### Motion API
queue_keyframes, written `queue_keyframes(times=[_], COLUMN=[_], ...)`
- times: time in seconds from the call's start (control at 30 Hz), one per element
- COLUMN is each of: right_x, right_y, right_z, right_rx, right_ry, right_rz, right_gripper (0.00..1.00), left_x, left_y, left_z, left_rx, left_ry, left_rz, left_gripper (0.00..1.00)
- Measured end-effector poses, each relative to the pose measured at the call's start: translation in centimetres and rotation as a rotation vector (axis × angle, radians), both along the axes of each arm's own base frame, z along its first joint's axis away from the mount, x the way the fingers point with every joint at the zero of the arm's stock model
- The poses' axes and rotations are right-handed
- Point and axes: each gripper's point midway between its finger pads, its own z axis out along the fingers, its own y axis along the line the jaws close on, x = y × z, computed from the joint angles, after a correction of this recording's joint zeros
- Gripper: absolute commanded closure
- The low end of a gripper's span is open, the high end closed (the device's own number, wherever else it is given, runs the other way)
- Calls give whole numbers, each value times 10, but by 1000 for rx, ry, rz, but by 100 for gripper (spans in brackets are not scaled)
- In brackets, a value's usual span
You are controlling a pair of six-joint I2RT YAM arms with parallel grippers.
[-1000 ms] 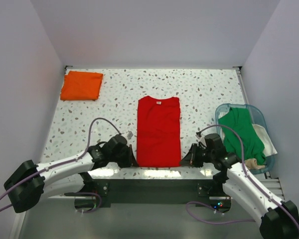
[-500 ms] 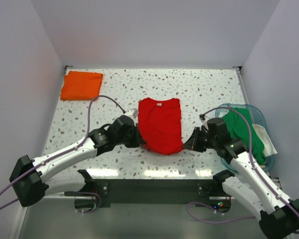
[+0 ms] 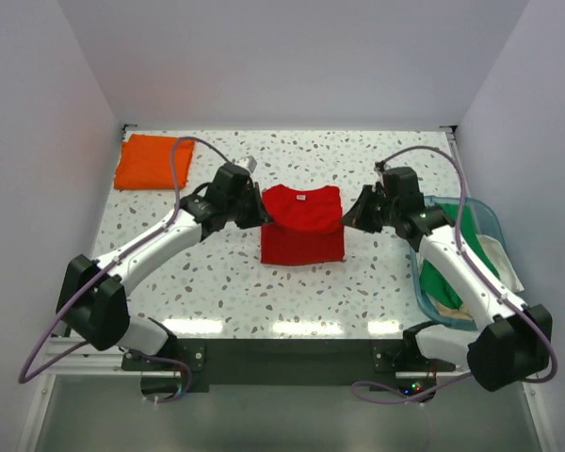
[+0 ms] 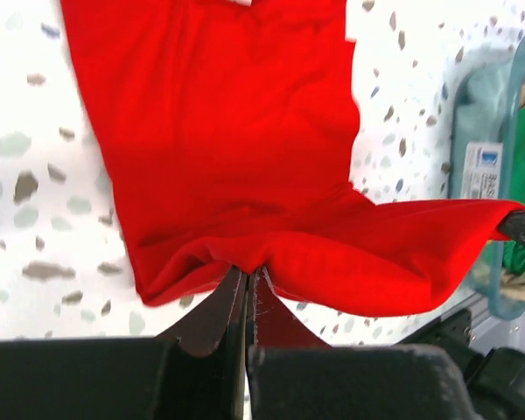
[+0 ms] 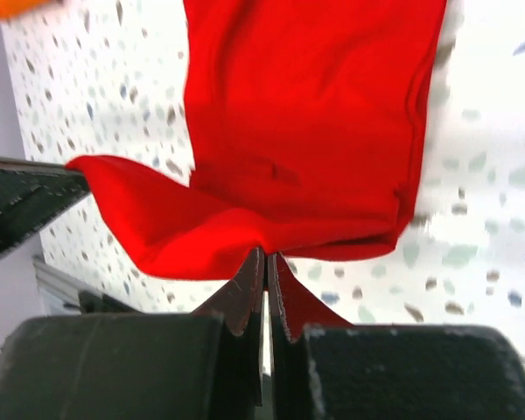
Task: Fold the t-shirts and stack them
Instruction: Fold the tshirt
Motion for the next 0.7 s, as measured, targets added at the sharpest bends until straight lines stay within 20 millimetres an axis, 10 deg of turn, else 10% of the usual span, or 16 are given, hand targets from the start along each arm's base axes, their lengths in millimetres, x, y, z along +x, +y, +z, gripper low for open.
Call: queue_keyframes(times=[0.2, 0.47, 0.7], right_x=[70, 153, 222], right_y=[-4, -9, -8], right_z=[12, -24, -77], right_rx=[13, 18, 25], right_ry=[-22, 49, 96], right_rz=[-68, -107, -107], right_gripper=[100, 97, 72], left_x=[58, 132, 184], left_y=[-7, -8, 14], left_z=[6, -30, -72], left_rx=[-29, -37, -74], left_ry=[1, 57, 83], left_rz=[22, 57, 114], left_gripper=[100, 99, 39])
